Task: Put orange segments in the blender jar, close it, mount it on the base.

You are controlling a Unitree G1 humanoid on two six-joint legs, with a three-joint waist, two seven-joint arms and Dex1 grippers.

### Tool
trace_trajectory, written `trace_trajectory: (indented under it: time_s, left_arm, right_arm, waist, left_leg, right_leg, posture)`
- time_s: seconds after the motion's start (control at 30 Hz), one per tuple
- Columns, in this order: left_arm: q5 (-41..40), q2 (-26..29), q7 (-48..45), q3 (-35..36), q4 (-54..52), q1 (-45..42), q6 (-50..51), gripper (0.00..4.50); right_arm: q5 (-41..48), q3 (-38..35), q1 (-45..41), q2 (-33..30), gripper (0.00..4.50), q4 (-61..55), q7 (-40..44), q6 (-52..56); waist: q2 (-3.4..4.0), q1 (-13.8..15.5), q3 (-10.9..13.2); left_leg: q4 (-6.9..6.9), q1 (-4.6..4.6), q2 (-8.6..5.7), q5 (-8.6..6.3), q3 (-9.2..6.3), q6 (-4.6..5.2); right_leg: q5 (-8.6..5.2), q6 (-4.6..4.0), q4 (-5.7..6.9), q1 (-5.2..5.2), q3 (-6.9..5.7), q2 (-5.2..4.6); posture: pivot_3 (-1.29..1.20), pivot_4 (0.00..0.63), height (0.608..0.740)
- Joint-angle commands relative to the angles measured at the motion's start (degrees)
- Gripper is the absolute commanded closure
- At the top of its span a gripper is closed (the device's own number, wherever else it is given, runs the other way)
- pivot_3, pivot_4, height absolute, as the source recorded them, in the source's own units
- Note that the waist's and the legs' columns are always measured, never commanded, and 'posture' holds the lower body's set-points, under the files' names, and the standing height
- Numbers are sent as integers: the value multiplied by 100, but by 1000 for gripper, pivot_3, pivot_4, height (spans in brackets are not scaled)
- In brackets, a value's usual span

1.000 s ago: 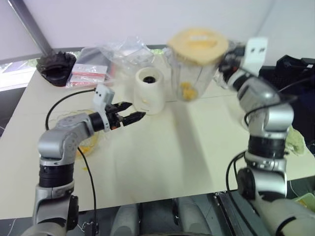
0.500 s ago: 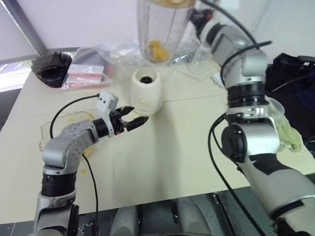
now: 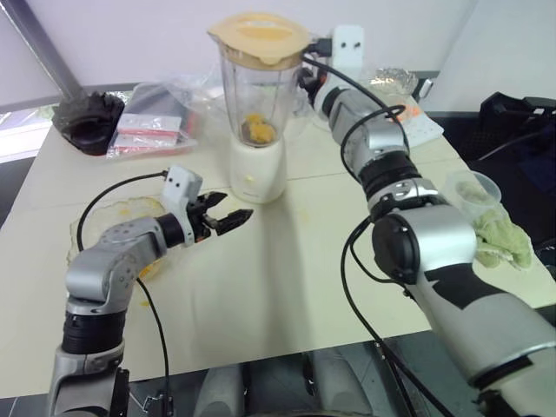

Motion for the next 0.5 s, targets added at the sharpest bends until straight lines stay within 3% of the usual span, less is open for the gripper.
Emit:
trace_trajectory:
  time_s: [0.03, 0.5]
  left_arm:
    - [-127, 79, 72, 164, -312, 3, -110, 36]
    - [-83, 128, 282, 45, -330, 36, -157, 36]
  right_arm:
    - [-43, -19, -322, -14, 3332, -81, -25, -238]
    - [-612, 527, -185, 130, 3332, 238, 277, 268]
  waist:
    - [0, 2, 0]
    - [0, -16, -2]
  left_leg:
    - [0, 0, 0, 0, 0, 0]
    - [0, 9, 1, 0, 1, 0]
  right_leg:
    - [0, 0, 0, 1, 0, 0]
    - [0, -1, 1, 4, 0, 3]
  posture:
    - [0, 150, 740]
    - [0, 150, 740]
